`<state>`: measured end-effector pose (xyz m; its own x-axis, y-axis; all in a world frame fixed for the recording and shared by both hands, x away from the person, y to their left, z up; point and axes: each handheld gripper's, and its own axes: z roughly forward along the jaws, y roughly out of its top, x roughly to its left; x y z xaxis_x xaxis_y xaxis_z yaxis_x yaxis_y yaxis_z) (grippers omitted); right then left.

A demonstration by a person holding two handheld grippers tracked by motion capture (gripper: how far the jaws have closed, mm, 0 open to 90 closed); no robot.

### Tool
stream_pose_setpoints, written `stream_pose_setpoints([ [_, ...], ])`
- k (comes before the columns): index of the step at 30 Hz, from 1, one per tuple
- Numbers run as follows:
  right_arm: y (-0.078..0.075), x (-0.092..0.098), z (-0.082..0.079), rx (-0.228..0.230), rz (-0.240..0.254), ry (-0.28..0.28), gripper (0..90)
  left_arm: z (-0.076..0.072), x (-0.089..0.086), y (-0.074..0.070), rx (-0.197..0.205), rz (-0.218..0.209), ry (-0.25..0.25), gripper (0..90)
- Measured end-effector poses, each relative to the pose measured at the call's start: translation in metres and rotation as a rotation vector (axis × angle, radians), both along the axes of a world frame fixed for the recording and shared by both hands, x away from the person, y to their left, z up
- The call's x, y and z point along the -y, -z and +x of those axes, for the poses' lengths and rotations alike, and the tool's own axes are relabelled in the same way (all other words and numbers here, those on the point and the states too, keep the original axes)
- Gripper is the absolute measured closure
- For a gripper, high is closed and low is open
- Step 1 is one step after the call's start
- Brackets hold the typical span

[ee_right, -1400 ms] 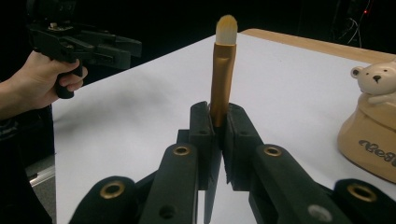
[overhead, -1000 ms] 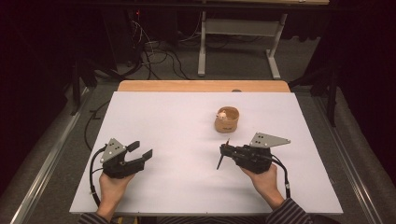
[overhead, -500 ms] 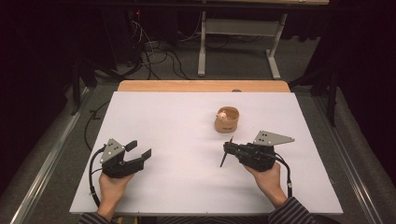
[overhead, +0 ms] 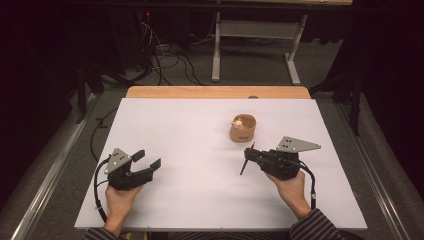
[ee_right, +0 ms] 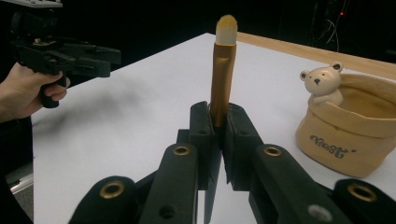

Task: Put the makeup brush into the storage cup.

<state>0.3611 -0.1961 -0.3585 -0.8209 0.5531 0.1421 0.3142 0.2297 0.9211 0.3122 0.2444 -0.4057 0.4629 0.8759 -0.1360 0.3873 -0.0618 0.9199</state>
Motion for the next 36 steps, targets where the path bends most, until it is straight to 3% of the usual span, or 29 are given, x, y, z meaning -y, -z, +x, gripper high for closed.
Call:
stream_pose_setpoints([
  [36, -0.014, 0.01, 0.017, 0.015, -0.011, 0.054, 85.5, 0.003, 0.001, 0.001, -0.028, -0.012, 0.016, 22.2],
])
